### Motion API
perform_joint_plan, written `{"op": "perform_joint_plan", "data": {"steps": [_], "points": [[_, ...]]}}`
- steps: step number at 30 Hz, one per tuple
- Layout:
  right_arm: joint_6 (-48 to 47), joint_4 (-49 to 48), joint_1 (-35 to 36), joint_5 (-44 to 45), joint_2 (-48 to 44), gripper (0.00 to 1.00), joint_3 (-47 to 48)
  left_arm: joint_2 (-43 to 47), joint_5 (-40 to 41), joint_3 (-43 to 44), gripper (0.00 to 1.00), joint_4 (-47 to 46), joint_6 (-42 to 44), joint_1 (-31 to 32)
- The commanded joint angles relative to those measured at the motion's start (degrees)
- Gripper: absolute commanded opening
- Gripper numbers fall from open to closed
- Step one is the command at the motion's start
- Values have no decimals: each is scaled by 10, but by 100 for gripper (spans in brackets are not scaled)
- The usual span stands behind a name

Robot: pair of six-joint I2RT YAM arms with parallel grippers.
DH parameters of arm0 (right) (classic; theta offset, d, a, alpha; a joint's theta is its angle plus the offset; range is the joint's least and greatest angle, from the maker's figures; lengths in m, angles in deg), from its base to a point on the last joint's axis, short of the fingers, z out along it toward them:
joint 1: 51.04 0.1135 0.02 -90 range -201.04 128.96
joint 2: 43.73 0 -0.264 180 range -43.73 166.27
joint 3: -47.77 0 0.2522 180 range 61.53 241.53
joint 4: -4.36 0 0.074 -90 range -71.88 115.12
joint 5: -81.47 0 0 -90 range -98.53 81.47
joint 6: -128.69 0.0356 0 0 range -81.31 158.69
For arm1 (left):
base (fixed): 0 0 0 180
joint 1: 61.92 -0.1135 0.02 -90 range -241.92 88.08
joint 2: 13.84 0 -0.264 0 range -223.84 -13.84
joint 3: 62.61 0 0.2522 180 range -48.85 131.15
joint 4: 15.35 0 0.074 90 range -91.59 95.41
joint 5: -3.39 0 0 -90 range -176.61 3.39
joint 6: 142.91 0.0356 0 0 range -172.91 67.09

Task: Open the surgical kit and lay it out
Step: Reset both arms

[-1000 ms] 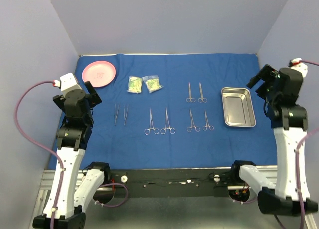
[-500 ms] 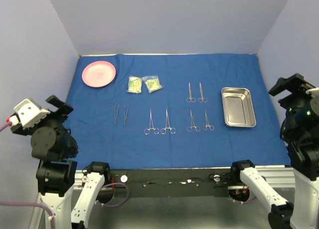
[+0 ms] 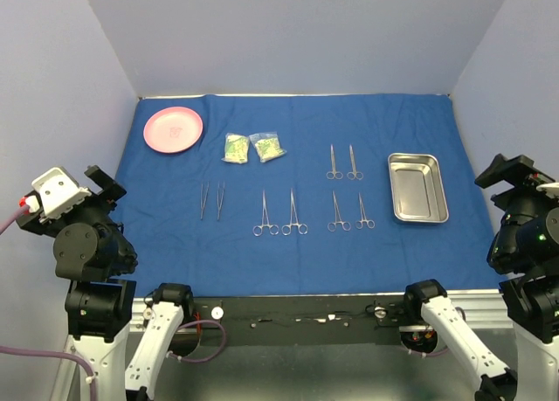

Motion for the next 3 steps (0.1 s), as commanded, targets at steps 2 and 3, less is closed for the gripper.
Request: {"op": "perform_joint_plan", "data": {"steps": [2, 3], "points": [[-13, -24, 5, 7, -30, 100, -25, -7, 13, -3, 99, -15, 10, -4], [-14, -26, 6, 7, -32, 100, -29, -7, 12, -3, 99, -19, 10, -4]]}}
